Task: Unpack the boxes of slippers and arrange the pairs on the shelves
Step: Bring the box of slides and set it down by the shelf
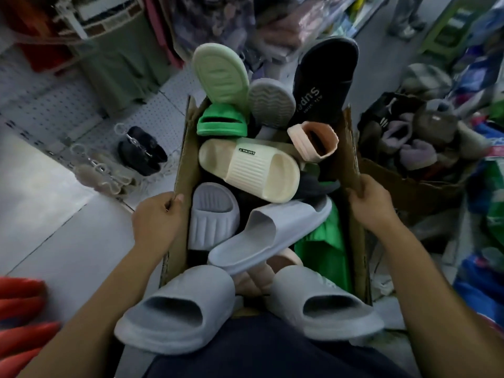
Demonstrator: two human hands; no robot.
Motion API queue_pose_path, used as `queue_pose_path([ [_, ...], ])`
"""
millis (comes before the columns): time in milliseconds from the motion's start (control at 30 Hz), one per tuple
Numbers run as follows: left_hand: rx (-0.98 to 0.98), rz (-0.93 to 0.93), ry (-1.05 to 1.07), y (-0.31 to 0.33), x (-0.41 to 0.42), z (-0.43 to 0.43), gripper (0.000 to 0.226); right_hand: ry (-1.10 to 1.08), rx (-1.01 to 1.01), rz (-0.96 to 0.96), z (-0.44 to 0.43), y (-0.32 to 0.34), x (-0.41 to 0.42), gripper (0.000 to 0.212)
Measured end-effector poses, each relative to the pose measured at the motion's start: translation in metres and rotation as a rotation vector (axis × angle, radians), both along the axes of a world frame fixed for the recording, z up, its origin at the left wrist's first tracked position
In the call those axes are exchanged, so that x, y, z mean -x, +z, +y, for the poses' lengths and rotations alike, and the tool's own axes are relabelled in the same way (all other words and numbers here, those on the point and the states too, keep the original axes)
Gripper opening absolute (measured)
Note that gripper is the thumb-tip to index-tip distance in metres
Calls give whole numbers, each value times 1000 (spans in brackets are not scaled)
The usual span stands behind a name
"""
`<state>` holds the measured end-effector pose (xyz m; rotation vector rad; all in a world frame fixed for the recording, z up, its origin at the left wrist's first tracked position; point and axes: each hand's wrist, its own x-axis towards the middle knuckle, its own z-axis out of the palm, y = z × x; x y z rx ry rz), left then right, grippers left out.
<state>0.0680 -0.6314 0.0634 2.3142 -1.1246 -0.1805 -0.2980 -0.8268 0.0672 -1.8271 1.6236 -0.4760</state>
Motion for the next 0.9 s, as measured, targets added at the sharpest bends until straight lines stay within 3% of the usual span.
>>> queue_pose_path([
  [433, 60, 71, -235, 13, -104, -318, 51, -203, 42, -11, -241, -1, -67, 5],
  [700, 40, 60, -337, 6, -98, -486, 52, -296, 35, -4, -371, -12, -50, 10],
  [900, 31, 31, -297, 12, -75, -594, 49, -335, 10, -16, -468, -8, -29, 12],
])
